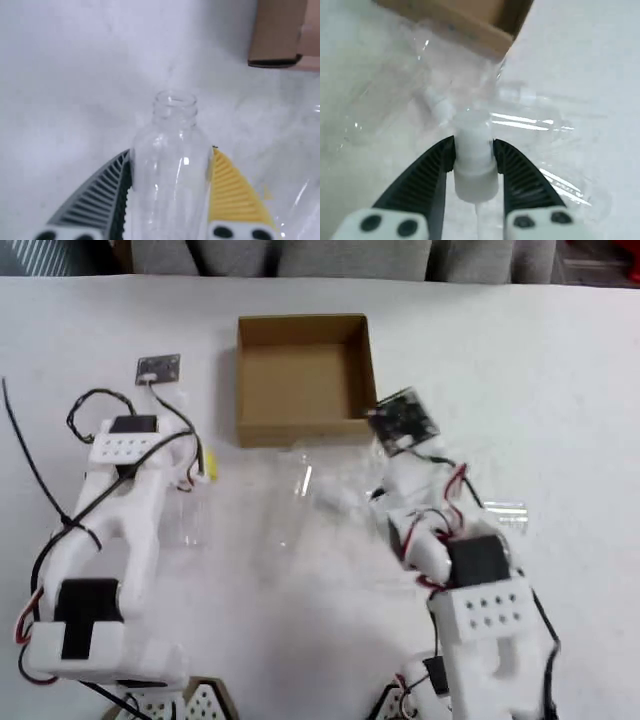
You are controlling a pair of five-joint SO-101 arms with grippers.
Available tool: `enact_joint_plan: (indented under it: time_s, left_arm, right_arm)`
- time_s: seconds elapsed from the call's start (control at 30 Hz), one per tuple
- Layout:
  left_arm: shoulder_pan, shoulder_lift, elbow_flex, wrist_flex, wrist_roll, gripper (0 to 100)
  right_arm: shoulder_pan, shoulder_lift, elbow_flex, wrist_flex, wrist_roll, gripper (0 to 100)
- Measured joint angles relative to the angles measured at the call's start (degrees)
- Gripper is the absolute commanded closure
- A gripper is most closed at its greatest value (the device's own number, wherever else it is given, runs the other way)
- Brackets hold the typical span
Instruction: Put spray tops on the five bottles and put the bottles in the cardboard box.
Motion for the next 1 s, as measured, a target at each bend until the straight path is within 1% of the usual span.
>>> enact_joint_plan:
  time_s: [0.1,0.2,0.3,0.47,0.53,0.57,0.7,0.77,0.9,1.0]
  left_arm:
    - [0.44,-5.89,-2.29,4.84,0.18,98]
    - [3.43,-14.51,-3.16,8.09,0.0,97]
    - [7.74,-23.91,-3.16,8.53,0.0,97]
    - [13.98,-38.68,-3.16,8.35,0.0,97]
    - [16.7,-43.69,-3.16,8.0,0.0,97]
    - [17.93,-46.07,-3.08,7.65,0.0,97]
    - [23.47,-55.21,2.11,3.69,0.0,97]
    - [25.32,-60.04,7.03,0.79,0.0,97]
    - [29.36,-71.38,18.9,-5.45,0.0,97]
    - [32.44,-81.32,28.57,-10.81,-0.09,97]
  right_arm:
    - [2.29,-4.75,-3.69,0.09,-1.05,98.3]
    - [3.34,-6.68,-9.67,0.09,-1.32,98.3]
    - [3.16,-6.07,-17.85,0.09,-1.32,98.3]
    - [3.96,0.79,-33.41,-0.18,-1.85,98.3]
    - [3.96,3.52,-39.65,-1.58,-4.4,98.3]
    - [3.96,4.57,-42.55,-2.55,-6.86,98.3]
    - [3.96,7.38,-53.71,-7.74,-19.52,98.3]
    - [3.96,7.91,-57.76,-9.32,-23.65,98.3]
    - [3.52,8.44,-61.71,-10.29,-25.67,98.3]
    - [0.26,8.62,-62.59,-10.37,-28.04,98.3]
